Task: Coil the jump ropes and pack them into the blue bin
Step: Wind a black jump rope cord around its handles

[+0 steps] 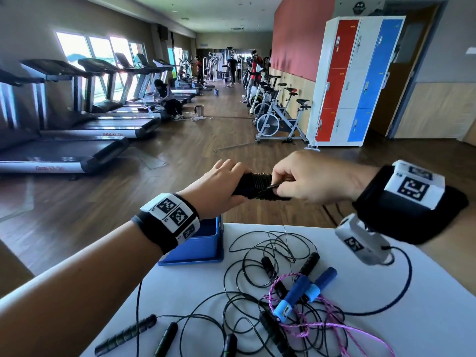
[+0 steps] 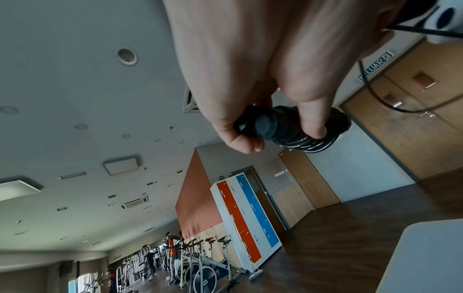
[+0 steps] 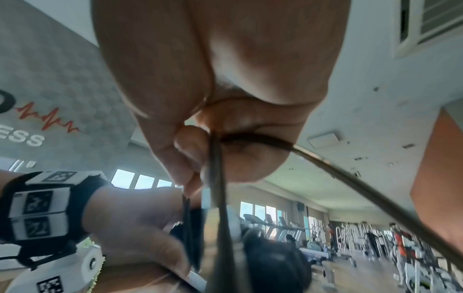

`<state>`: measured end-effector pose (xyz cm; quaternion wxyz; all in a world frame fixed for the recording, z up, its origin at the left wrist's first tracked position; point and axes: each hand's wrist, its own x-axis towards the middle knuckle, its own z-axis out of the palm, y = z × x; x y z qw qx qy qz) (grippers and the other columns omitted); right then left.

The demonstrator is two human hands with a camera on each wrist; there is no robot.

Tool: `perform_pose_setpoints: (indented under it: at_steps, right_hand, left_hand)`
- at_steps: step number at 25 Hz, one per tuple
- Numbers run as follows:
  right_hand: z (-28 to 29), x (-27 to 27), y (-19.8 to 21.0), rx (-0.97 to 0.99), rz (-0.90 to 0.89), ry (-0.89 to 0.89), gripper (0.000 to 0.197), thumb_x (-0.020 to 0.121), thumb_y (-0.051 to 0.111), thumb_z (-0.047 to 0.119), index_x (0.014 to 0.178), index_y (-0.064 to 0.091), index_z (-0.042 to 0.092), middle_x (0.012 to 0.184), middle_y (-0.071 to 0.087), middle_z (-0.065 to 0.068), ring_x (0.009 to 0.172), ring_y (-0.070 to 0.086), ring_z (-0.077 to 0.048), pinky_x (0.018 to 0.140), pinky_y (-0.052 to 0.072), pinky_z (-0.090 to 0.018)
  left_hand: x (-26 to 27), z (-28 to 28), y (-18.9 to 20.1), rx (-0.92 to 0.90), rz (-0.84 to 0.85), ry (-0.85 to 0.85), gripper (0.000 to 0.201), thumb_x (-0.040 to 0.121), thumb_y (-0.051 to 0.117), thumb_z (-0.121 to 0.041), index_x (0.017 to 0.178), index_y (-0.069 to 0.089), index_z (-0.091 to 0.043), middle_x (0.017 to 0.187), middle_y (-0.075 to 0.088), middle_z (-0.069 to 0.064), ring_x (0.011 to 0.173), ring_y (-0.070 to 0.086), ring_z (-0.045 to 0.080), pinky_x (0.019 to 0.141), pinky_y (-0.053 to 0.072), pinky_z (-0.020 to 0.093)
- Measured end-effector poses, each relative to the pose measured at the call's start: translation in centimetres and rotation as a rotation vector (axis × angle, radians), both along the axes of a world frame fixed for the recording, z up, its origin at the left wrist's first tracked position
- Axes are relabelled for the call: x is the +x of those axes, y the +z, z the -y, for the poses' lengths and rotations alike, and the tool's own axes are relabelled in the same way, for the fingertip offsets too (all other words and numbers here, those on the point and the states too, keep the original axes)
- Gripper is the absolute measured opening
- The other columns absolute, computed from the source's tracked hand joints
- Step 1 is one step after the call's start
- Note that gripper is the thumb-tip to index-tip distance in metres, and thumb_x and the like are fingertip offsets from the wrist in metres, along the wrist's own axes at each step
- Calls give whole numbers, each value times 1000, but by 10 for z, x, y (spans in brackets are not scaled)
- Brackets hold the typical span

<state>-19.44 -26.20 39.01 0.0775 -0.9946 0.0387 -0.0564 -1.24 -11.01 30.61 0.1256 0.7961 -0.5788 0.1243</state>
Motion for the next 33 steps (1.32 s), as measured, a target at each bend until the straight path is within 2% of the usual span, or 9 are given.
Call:
perform_pose_setpoints:
  at_steps: [4,9,12,14,17,20,23,27,33]
  right_hand:
    - [12,13,28,-187,23,150,6,90,67,33,91,73,30,81,68,13,78,59,-8,69,44,-28]
    - [45,40,27,-276,74,226,17,93,63,49,105,72,41,87,61,18,80,52,2,74,47,-32]
    - [62,47,12,-173,73,225,22,95,61,49,110,74,38,83,60,22,80,54,5,72,41,-24]
    - [70,49,-5,-51,100,208,30,95,56,57,110,74,38,88,65,21,88,62,-1,82,48,-30]
    - [70,53,-30,194,123,181,38,89,47,75,88,69,43,77,64,12,75,60,-4,75,47,-31]
    - [86,63,-65,559,110,121,20,93,68,43,82,74,28,72,64,3,67,56,-6,66,48,-25]
    - [84,55,-98,643,121,-63,13,100,57,8,96,67,15,87,64,-10,66,59,-6,77,60,-44]
    - [2,33,-117,832,17,-10,36,109,42,27,84,59,7,57,44,-1,43,41,-13,46,46,-35]
    - [-27,7,-89,533,43,103,19,99,44,12,95,53,-5,70,49,-6,54,44,-7,54,47,-31]
  left_hand:
    - [-10,1,2,58,-4,-40,53,87,71,-38,132,48,-21,118,57,2,109,54,25,95,47,38]
    - [-27,-2,6,-17,-75,-214,47,83,75,-26,124,52,-17,108,55,-6,102,45,9,86,35,16]
    - [-32,-10,7,-126,-138,-256,50,81,79,-25,123,53,-16,106,54,-9,100,42,3,84,35,10]
    - [-33,-14,10,-200,-177,-259,52,81,81,-27,124,53,-15,109,55,-8,100,45,2,86,36,11]
    - [-36,-19,16,-261,-210,-299,52,84,80,-30,125,50,-18,115,57,-8,103,50,6,89,44,23]
    - [-42,-21,17,-293,-230,-379,62,88,77,-25,141,44,-21,129,54,-13,120,51,9,101,42,22]
    - [-45,-14,17,-367,-220,-387,60,91,72,-32,144,44,-22,128,54,-14,121,52,10,103,41,22]
    - [-32,0,11,-356,-184,-241,65,91,72,-37,146,42,-19,131,52,-11,125,50,15,107,42,32]
    - [-2,3,-3,-248,-91,-136,59,95,60,-48,144,45,-19,123,55,2,114,51,22,99,46,41]
